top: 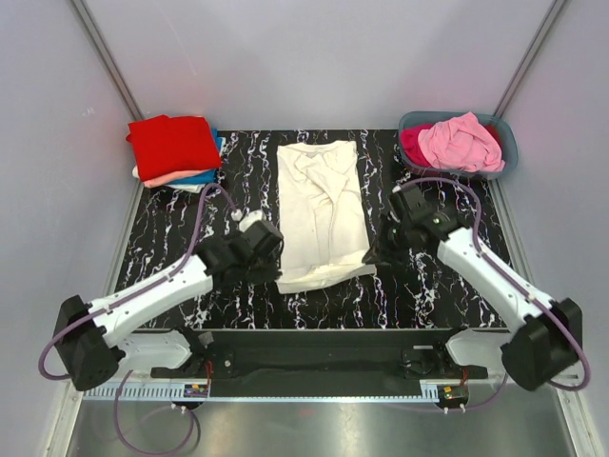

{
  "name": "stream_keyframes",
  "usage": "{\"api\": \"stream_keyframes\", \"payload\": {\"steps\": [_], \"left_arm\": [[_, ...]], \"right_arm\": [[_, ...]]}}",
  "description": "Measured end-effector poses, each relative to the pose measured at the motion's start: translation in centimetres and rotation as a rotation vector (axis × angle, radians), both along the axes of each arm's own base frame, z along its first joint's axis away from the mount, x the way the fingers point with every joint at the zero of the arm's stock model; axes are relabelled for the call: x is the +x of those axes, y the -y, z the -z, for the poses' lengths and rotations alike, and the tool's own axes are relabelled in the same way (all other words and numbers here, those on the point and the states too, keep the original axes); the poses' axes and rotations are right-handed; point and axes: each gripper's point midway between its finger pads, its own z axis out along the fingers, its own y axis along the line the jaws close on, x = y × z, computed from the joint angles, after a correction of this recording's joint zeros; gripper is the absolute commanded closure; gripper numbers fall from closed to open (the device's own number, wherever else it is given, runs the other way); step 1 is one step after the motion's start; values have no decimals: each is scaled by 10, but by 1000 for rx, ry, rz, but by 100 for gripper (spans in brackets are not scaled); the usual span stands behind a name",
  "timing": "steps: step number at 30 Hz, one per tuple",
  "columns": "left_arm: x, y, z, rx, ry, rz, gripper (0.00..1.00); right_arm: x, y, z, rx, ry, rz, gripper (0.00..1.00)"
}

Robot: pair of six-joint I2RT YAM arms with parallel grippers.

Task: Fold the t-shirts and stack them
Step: Fold the tshirt

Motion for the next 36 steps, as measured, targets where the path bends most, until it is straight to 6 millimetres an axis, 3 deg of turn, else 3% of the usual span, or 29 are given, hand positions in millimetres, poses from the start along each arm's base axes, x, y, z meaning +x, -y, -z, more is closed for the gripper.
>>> {"api": "stream_keyframes", "payload": {"steps": [3,7,10,17,21,28,36], "left_arm": [[32,3,-15,20,20,10,99],[80,11,-29,42,38,39,100],[109,13,-23,58,20,58,100],[156,8,-8,90,-23,99,100],[178,10,-7,79,-23,128,100],[205,11,6,81,-38,174,100],[218,10,33,93,-90,194,100]], "right_arm": [[39,-1,-8,-40,38,-10,100],[73,-4,-7,-77,45,-37,100],[99,-2,-1,-98,37,-45,100],[145,8,13,-94,-1,-35,100],[165,2,20,-61,-20,-42,100],[182,-3,32,-52,-45,-46,100],[202,0,48,-36,-73,-41,100]]}}
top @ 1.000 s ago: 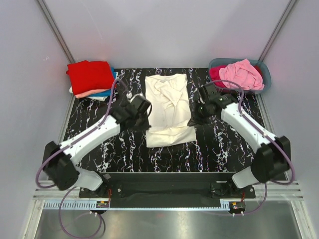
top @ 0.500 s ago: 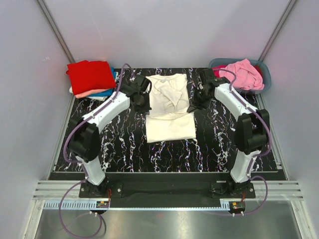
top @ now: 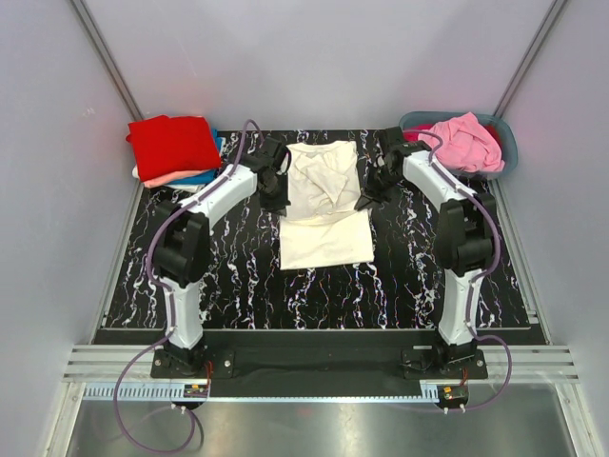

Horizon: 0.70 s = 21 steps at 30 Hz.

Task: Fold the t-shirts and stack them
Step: Fold the tshirt

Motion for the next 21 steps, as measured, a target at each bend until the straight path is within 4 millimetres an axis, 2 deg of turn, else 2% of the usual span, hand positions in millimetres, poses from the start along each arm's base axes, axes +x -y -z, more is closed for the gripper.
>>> {"api": "stream_keyframes", "payload": {"steps": [8,9,10,12,14,16,17,21], "left_arm": [[6,-3,18,8,-34,-4,99],[7,-3,20,9,-39,-5,98],[9,-3,21,10,-43,-4,96],[16,-3,22,9,-49,-3,95],[30,0,20,0,-46,-3,93],[47,2,19,-9,-47,-7,89],[57,2,17,-15,-41,-6,84],[95,-1,1,-51,6,-26,70]], "right_arm": [[7,-1,31,-2,-62,-15,100],[9,0,34,-3,-66,-13,97],[11,1,37,-4,-72,-11,85],[16,3,41,-4,-81,0,69],[23,5,42,1,-90,13,42],[35,7,40,15,-84,22,32],[43,9,37,21,-81,27,25],[77,12,10,40,-4,49,22]]}}
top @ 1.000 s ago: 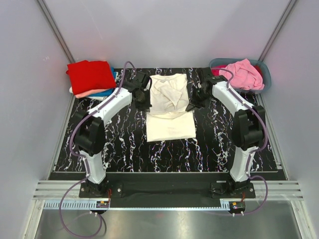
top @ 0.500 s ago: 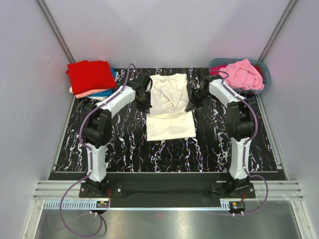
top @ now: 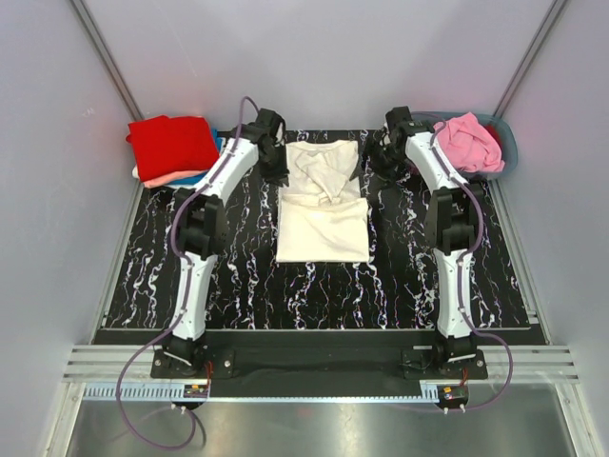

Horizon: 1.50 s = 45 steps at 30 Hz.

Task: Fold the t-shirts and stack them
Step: Fold the tshirt

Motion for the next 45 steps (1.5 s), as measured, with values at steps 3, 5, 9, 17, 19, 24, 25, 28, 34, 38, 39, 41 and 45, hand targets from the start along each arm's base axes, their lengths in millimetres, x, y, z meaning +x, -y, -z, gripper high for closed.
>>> {"api": "stream_keyframes", "payload": {"steps": [3,5,9,17,19,24,25,28,34,38,39,41,45], "left_arm": [[15,-11,-22,-41,39,-36,69],[15,-19,-29,-52,48,-52,69],[-19,-39,-25,-44,-6,-92,69],[-104,-36,-11,-71,-40,-96,70],[-119,-29,-7,-85,-32,-84,70],[-156,-10,15,-114,-49,-48,70],[-162,-6,21,-125,-54,-40,70],[-177,4,34,-145,-78,-29,71],[-190,26,47,-187,-72,-3,73],[-209,27,68,-188,-100,-5,73],[-215,27,72,-199,-119,-11,73],[-219,26,71,-214,-109,-16,74],[-232,25,72,-227,-96,-25,75]], "right_arm": [[12,3,-32,11,71,9,21],[6,6,-45,9,99,7,21],[-41,14,-49,-1,53,-1,27],[-86,14,-12,18,-30,-19,49],[-91,11,-3,14,-50,-29,50],[-99,-3,13,12,-57,-68,64],[-102,-6,18,14,-67,-77,66],[-106,-10,31,33,-87,-86,73],[-123,-12,57,51,-131,-93,78],[-142,-10,76,66,-178,-92,80],[-146,-12,76,87,-184,-90,80],[-151,-14,76,106,-169,-89,80],[-167,-13,77,131,-154,-78,80]]}}
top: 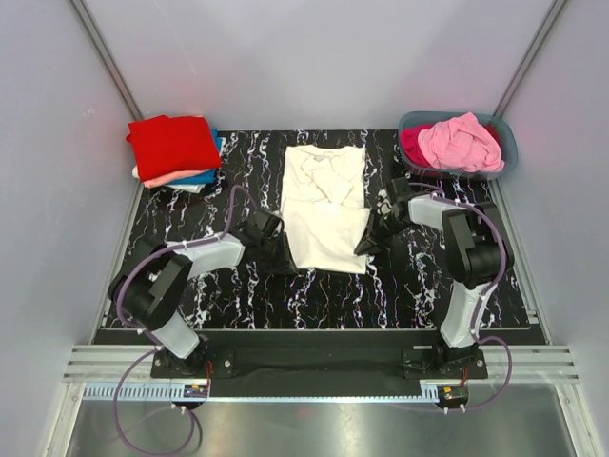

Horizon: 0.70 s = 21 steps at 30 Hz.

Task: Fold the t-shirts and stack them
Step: Fold the tshirt

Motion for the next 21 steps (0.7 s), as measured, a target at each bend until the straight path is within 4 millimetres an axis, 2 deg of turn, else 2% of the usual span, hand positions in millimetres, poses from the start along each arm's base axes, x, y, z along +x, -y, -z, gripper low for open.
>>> {"api": "stream_keyframes", "payload": {"steps": [5,9,12,13,16,19,21], "left_arm": [[-34,7,0,21,5,41,74],[-69,4,0,60,-11,66,74],[-87,-2,-2,88,-29,63,74],[-89,-4,-4,96,-28,56,74],[-93,-8,-16,119,-4,47,71],[-84,-10,-39,109,66,23,71],[-77,-8,-52,83,116,5,71]], "right_arm": [[-27,6,-1,-9,-10,10,79],[-39,12,-2,-43,-16,11,76],[-41,17,-3,-76,-13,9,59],[-40,18,-5,-87,-11,8,47],[-37,22,-14,-114,11,0,35],[-38,27,-29,-134,46,-2,30],[-40,28,-46,-131,82,0,29]]}}
